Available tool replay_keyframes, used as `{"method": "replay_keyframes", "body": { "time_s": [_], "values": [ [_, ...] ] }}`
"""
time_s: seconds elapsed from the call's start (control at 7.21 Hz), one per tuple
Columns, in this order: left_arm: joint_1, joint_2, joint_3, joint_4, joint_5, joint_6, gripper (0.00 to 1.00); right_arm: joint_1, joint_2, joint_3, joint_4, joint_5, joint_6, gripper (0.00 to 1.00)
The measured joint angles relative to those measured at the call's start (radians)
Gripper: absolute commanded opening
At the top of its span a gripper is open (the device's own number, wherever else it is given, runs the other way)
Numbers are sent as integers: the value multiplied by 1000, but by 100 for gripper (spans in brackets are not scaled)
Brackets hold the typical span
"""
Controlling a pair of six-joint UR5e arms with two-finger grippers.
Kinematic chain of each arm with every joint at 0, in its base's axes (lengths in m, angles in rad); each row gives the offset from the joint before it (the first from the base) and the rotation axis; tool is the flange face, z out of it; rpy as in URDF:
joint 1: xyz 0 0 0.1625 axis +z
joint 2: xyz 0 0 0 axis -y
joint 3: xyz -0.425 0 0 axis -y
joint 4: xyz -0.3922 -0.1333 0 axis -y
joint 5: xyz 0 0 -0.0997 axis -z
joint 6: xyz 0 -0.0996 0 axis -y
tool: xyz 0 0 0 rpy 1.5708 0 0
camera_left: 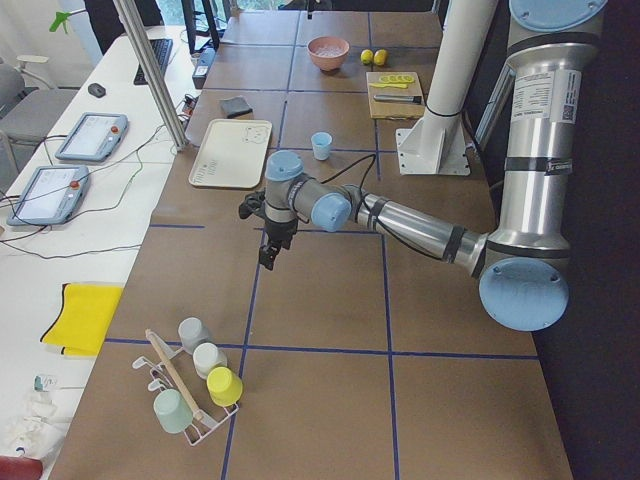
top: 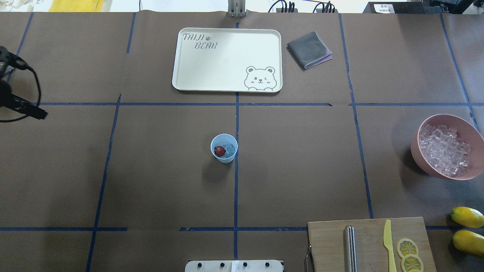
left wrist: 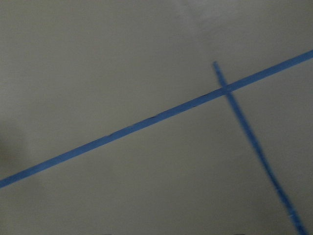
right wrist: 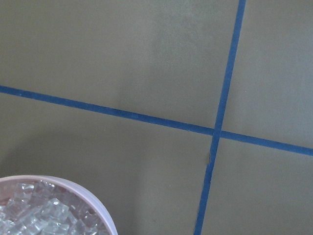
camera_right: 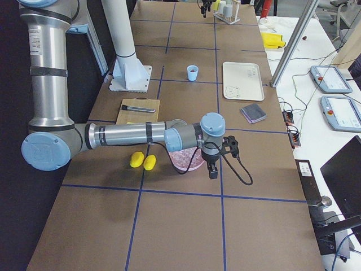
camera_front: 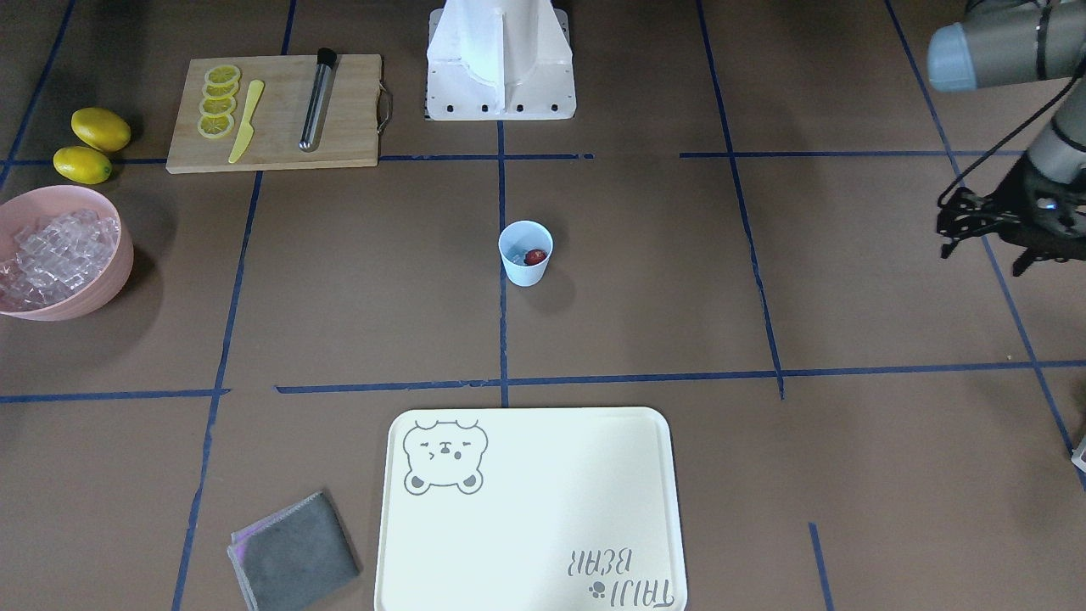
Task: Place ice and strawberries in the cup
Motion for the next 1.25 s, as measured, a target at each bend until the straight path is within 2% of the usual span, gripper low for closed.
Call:
{"method": "replay_keyframes", "body": {
  "time_s": [0.14,0.28,0.42,0.69,0.97,1.25],
  "values": [
    [-117,-3,2,143,-37,142,95,2,0,-14,0,1,-15,100],
    [-205,-2,4,262,-112,207,99,2,0,-30,0,2,-30,100],
    [-263,15,10,353,-196,248,99,3,0,-44,-1,6,-42,100],
    [-302,68,14,415,-284,313,100,7,10,-64,-1,11,-49,100],
    [-307,89,20,423,-304,318,100,27,19,-60,-40,43,-59,100],
    [-307,117,21,418,-304,317,100,54,27,-15,-148,56,-129,100]
  ]
}}
